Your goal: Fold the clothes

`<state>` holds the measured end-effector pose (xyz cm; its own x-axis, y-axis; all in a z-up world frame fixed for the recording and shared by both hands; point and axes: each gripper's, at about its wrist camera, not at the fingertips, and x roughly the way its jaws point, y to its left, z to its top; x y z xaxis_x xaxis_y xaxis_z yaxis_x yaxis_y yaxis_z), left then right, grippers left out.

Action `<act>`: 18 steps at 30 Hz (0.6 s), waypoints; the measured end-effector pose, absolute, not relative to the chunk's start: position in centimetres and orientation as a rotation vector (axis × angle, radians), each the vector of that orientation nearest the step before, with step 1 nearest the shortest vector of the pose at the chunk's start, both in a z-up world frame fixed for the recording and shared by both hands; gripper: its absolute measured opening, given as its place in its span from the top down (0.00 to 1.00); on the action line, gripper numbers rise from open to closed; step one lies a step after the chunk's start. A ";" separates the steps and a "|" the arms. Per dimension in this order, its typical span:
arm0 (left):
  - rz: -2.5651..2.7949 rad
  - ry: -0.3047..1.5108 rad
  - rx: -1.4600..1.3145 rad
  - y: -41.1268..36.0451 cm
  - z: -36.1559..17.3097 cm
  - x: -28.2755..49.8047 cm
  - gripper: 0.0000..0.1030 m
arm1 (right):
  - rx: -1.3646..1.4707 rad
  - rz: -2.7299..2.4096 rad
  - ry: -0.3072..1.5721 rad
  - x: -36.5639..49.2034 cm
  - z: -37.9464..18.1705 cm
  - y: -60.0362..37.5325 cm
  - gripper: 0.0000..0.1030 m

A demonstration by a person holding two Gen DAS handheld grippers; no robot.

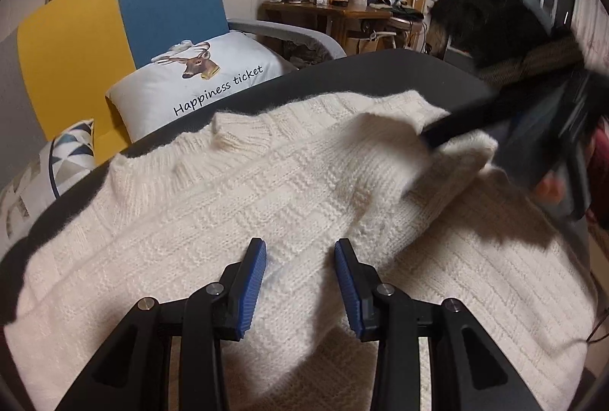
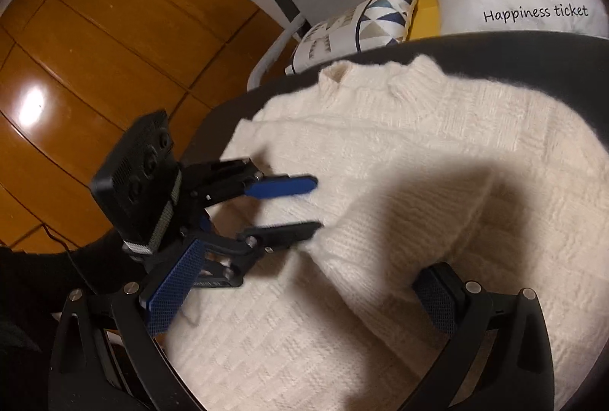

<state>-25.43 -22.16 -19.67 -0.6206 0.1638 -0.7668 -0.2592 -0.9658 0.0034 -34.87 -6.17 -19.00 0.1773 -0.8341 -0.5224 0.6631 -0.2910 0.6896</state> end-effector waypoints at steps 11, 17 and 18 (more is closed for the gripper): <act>2.638 0.193 -1.213 -22.1 -18.2 -25.7 0.63 | 1.210 -1.562 -0.152 -34.9 -19.3 -4.5 0.00; 2.575 0.145 -1.250 -22.3 -19.0 -26.9 0.63 | 1.048 -1.617 -0.096 -32.1 -15.8 -3.8 0.00; 2.577 0.170 -1.259 -22.0 -19.6 -27.0 0.63 | 1.028 -1.595 -0.079 -31.7 -15.4 -4.2 0.00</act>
<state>-26.96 -22.00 -19.61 -0.5870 0.1870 -0.7877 -0.2891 -0.9572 -0.0118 -31.67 -4.17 -15.37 0.0647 -0.8247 -0.5619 0.7651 -0.3205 0.5585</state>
